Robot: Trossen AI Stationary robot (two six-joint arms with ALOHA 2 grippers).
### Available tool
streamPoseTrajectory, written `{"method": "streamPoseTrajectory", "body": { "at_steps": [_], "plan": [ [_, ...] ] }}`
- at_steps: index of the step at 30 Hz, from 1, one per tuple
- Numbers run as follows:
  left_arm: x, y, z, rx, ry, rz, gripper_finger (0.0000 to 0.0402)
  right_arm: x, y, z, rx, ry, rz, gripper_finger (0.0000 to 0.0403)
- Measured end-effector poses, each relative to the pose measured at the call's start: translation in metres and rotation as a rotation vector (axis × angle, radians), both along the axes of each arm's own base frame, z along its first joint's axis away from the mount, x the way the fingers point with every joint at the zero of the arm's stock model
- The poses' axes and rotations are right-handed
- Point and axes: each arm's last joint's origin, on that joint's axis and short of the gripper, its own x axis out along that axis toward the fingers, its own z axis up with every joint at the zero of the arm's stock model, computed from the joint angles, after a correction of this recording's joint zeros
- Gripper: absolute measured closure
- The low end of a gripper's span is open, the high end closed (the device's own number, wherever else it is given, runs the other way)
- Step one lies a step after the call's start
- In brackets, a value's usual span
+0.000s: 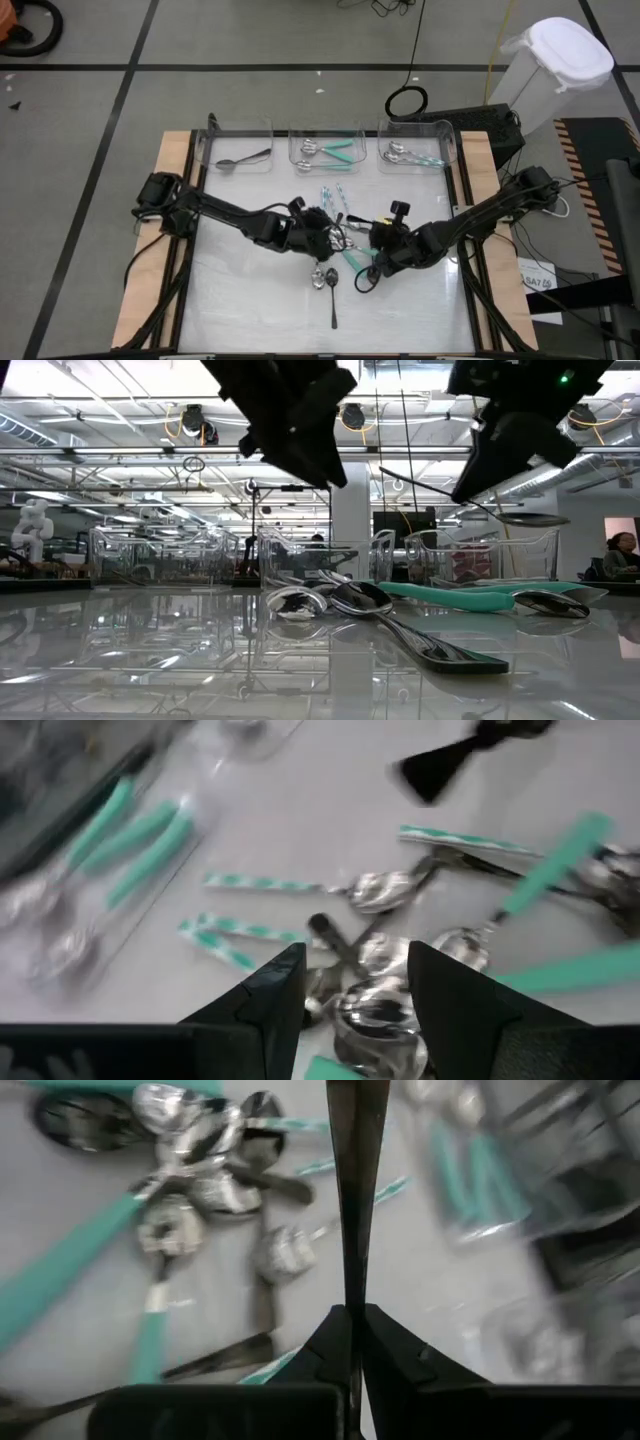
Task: Sort silverware by color (type)
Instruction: Put the black spoon into the left transparent bin
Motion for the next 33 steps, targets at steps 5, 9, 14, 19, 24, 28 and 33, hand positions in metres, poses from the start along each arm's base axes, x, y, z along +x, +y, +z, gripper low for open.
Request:
{"method": "streamPoseTrajectory", "body": {
  "at_steps": [5, 9, 14, 19, 24, 28, 33],
  "plan": [
    [-0.008, 0.006, 0.001, -0.051, 0.045, 0.047, 0.0225, 0.007, 0.0, -0.001, -0.176, 0.011, 0.065, 0.0396],
    [-0.017, 0.008, 0.033, -0.061, -0.055, 0.025, 0.0225, 0.012, -0.001, -0.002, -0.328, 0.014, 0.067, 0.0396],
    [-0.025, 0.012, 0.07, -0.064, -0.217, -0.001, 0.0225, 0.018, 0.0, 0.002, -0.469, -0.047, 0.032, 0.0396],
    [-0.023, 0.008, 0.08, -0.031, -0.283, -0.044, 0.0225, 0.026, 0.006, 0.008, -0.565, -0.09, 0.032, 0.0396],
    [-0.016, -0.001, 0.074, 0.059, -0.303, -0.023, 0.0225, 0.033, 0.01, 0.01, -0.597, -0.081, 0.07, 0.0396],
    [-0.018, -0.005, 0.076, 0.077, -0.32, -0.005, 0.0225, 0.035, 0.011, 0.008, -0.606, -0.074, 0.078, 0.0395],
    [-0.018, -0.006, 0.075, 0.055, -0.325, -0.001, 0.0225, 0.035, 0.012, 0.009, -0.627, -0.075, 0.066, 0.0395]
  ]
}}
